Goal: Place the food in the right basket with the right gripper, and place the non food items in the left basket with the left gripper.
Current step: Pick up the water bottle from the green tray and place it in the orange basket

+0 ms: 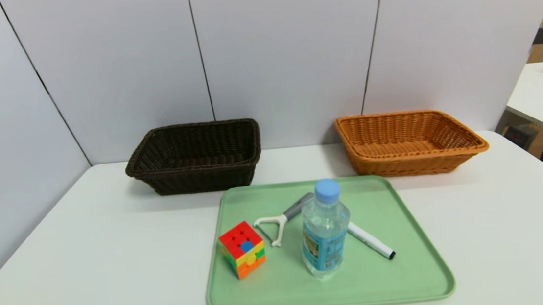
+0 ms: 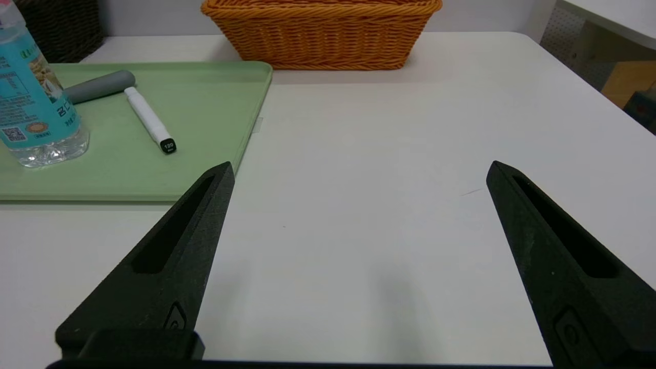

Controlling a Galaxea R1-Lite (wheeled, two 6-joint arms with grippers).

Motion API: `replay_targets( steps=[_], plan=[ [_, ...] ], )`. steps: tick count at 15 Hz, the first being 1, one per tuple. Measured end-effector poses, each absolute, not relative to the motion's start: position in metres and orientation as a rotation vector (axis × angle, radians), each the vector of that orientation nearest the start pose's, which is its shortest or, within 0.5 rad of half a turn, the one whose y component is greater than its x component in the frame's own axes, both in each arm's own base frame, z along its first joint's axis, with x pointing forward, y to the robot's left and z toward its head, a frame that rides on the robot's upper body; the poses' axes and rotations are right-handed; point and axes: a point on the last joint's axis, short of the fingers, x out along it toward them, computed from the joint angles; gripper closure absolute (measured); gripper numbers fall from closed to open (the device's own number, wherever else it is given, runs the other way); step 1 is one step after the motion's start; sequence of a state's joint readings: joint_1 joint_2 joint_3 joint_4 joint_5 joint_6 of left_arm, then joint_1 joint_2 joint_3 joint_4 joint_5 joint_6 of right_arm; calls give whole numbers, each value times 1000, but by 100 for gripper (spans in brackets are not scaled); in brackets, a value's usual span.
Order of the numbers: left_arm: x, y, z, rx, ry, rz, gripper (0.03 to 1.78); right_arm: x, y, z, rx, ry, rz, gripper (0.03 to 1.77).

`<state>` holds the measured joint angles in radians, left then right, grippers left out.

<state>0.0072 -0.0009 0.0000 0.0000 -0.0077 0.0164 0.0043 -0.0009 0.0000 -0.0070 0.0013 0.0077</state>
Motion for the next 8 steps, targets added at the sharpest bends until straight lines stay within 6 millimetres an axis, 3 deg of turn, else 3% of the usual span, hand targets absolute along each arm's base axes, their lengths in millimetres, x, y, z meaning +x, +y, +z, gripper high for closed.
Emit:
replay_targets(
  steps=[8],
  plan=[
    [-23,0,75,2,-1,2,12,-23,0,76,-11,-3,9,10]
  ],
)
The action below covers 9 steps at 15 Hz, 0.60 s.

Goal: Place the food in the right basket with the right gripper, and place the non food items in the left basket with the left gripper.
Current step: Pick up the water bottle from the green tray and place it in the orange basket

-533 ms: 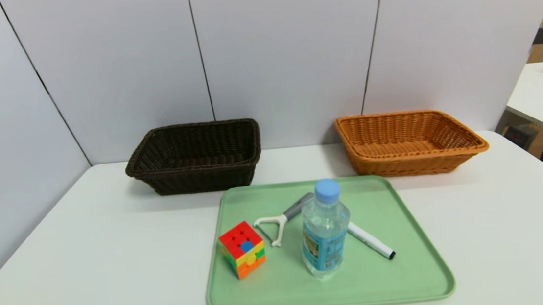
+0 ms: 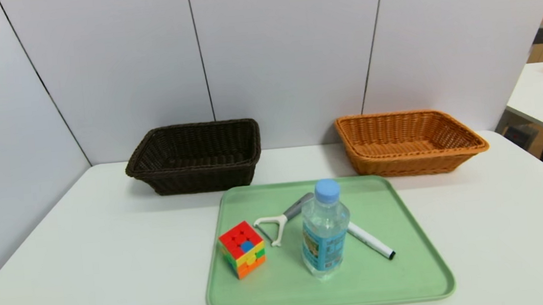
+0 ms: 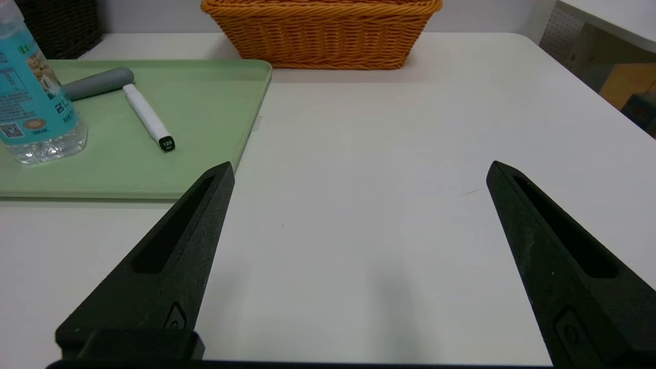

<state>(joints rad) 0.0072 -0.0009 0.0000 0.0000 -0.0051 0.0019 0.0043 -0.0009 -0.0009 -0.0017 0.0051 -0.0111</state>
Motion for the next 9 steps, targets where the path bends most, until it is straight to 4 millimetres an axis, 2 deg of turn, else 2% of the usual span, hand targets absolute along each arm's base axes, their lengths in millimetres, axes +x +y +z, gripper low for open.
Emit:
replay_targets(
  steps=[4,7,9],
  plan=[
    [-24,0,81,-4,-22,16,12,-25,1,83,-55,-26,42,10],
    [-33,0,117,-4,-96,10,12,-33,2,126,-41,-96,107,10],
    [-35,0,153,-1,-125,11,12,-32,3,173,-38,-129,150,10]
  ],
)
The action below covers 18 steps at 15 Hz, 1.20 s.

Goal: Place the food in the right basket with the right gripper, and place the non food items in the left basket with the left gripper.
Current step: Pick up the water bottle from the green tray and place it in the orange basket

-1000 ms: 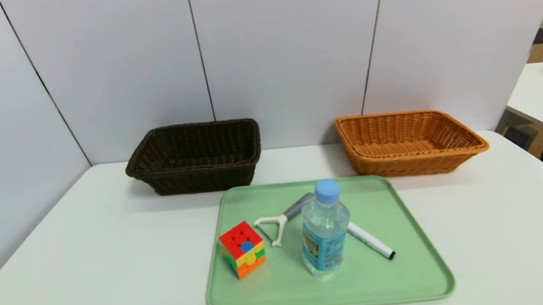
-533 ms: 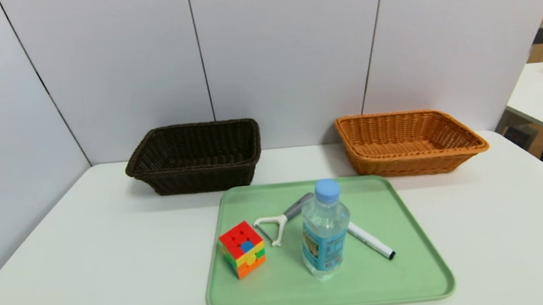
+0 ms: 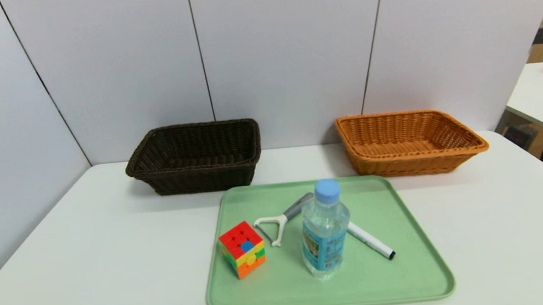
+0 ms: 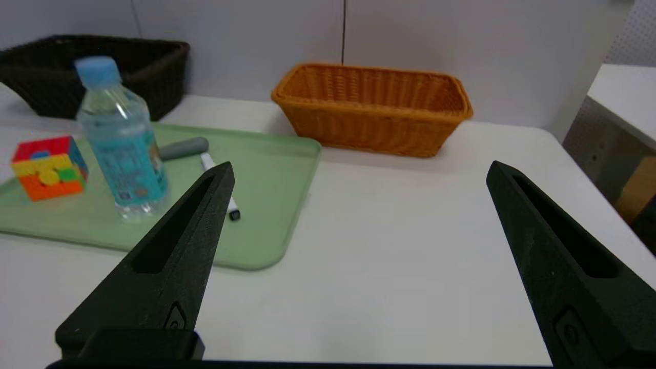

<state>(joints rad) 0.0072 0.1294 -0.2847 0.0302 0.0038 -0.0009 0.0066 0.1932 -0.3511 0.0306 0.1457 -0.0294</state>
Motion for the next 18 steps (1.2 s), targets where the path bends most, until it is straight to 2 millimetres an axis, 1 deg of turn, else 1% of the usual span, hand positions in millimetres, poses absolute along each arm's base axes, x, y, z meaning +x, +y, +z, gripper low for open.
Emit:
replay_targets(
  steps=[2,3,4,5,7,9,11,13,15,18],
  plan=[
    [-28,0,193,8,-135,13,12,-24,4,224,-43,-161,204,10],
    [-20,0,216,19,-139,12,12,-16,5,250,-47,-170,238,10],
    [-9,0,233,34,-134,7,12,-6,6,269,-52,-169,275,10],
    [5,0,249,57,-128,-4,12,6,7,284,-60,-158,324,10],
    [34,-1,268,104,-117,-29,12,31,10,296,-68,-105,427,10],
    [64,-3,275,126,-90,-67,12,53,13,296,-63,-41,506,10],
    [88,-9,272,126,-33,-134,12,72,19,292,-54,24,562,10],
    [106,-15,264,125,36,-177,12,87,30,283,-55,87,597,10],
    [118,-20,252,126,105,-202,12,100,46,265,-67,135,627,10],
    [129,-25,239,128,164,-203,12,117,77,231,-90,172,634,10]
  ],
)
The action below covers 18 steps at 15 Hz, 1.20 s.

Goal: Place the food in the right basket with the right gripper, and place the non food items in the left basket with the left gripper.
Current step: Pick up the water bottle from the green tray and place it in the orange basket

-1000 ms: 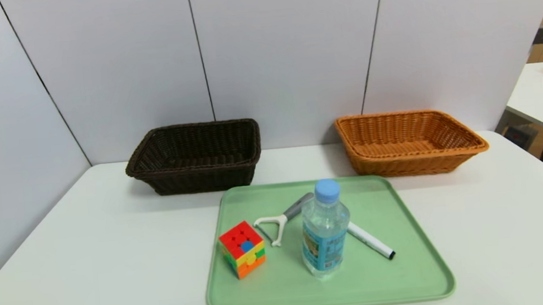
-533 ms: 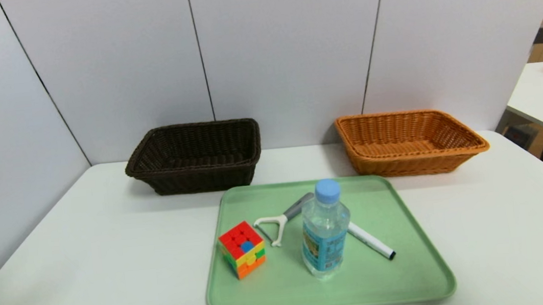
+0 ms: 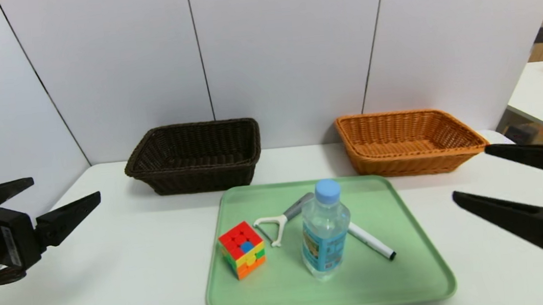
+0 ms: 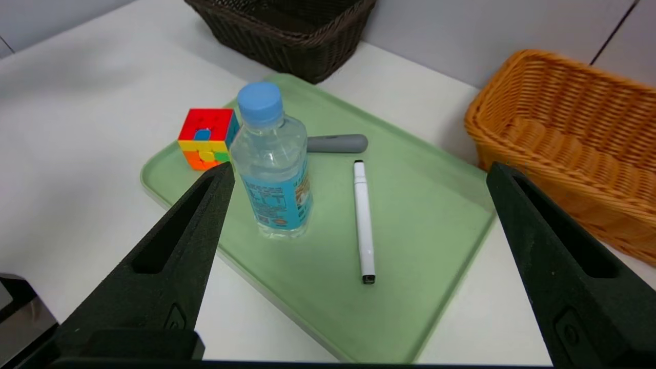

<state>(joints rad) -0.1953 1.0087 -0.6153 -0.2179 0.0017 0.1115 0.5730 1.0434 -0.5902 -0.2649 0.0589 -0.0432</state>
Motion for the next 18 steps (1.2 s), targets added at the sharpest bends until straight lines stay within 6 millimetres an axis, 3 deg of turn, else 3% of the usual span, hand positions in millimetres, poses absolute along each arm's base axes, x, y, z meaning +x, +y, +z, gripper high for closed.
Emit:
replay_targets(
  steps=[3,8,18],
  plan=[
    [139,-31,229,125,147,-181,12,126,98,201,-84,232,622,10],
    [151,-49,215,118,191,-198,12,140,118,159,-79,288,646,10],
    [171,-84,199,50,262,-187,12,153,156,132,-73,274,693,10]
  ],
)
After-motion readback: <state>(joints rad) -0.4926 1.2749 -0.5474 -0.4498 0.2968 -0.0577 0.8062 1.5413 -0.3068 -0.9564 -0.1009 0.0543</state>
